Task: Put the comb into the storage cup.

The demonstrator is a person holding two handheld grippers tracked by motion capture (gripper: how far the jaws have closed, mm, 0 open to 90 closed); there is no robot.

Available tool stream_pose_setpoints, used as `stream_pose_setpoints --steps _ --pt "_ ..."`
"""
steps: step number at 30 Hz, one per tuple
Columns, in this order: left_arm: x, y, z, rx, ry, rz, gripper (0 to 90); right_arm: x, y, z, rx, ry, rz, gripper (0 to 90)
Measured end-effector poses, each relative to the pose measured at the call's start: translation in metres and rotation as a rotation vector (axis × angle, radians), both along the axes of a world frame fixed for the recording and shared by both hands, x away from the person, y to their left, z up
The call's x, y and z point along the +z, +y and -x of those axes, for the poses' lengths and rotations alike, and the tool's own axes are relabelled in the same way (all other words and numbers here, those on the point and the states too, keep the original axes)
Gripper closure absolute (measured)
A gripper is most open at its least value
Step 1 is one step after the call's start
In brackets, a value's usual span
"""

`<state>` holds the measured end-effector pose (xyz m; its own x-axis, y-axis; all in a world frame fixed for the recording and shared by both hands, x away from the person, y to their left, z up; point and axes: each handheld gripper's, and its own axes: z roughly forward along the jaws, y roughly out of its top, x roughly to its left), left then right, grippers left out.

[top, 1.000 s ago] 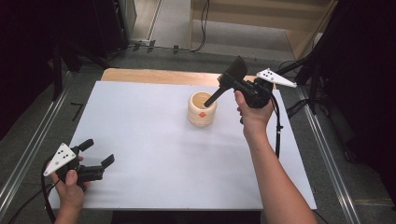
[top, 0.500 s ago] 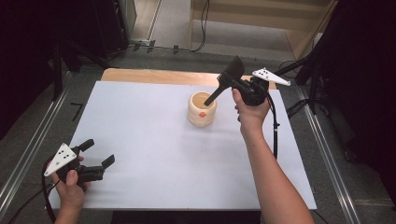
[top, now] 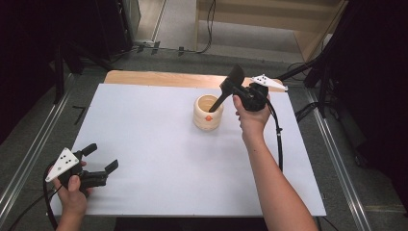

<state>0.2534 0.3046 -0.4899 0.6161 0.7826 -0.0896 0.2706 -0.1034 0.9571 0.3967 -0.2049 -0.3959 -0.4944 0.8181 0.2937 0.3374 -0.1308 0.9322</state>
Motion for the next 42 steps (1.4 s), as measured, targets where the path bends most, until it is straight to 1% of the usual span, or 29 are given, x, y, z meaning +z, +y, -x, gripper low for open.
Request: stream_pose_setpoints --steps 4,8,12,13,15,21,24,28,36,42 --pt "0.0 0.0 0.0 0.0 -0.001 0.0 0.0 -0.009 0.002 -0.002 -0.004 0.02 0.005 83.6" --pt "0.0 0.0 0.0 -0.001 -0.001 0.0 0.0 -0.014 0.004 -0.004 -0.009 0.028 -0.001 83.6" --pt "0.0 0.0 0.0 -0.001 -0.003 0.0 0.0 -0.023 0.008 -0.006 -0.01 0.05 0.001 83.6" --pt "0.0 0.0 0.0 -0.001 -0.003 0.0 0.0 -0.023 0.008 -0.006 -0.01 0.05 0.001 83.6" --pt "0.0 0.0 0.0 -0.001 -0.003 0.001 0.0 -0.029 0.01 -0.007 -0.011 0.063 -0.006 83.6" --pt "0.0 0.0 0.0 -0.003 -0.004 0.003 0.0 -0.038 0.014 -0.01 -0.009 0.083 -0.013 83.6" --pt "0.0 0.0 0.0 -0.002 -0.004 0.002 0.0 -0.042 0.016 -0.01 -0.007 0.089 -0.027 83.6" --pt "0.0 0.0 0.0 -0.003 -0.004 0.0 0.0 -0.047 0.019 -0.011 -0.006 0.1 -0.033 83.6" --pt "0.0 0.0 0.0 -0.002 -0.005 0.0 0.0 -0.055 0.02 -0.013 -0.007 0.116 -0.088 83.6" --pt "0.0 0.0 0.0 -0.003 -0.006 -0.002 0.0 -0.058 0.02 -0.015 -0.007 0.121 -0.114 83.6"
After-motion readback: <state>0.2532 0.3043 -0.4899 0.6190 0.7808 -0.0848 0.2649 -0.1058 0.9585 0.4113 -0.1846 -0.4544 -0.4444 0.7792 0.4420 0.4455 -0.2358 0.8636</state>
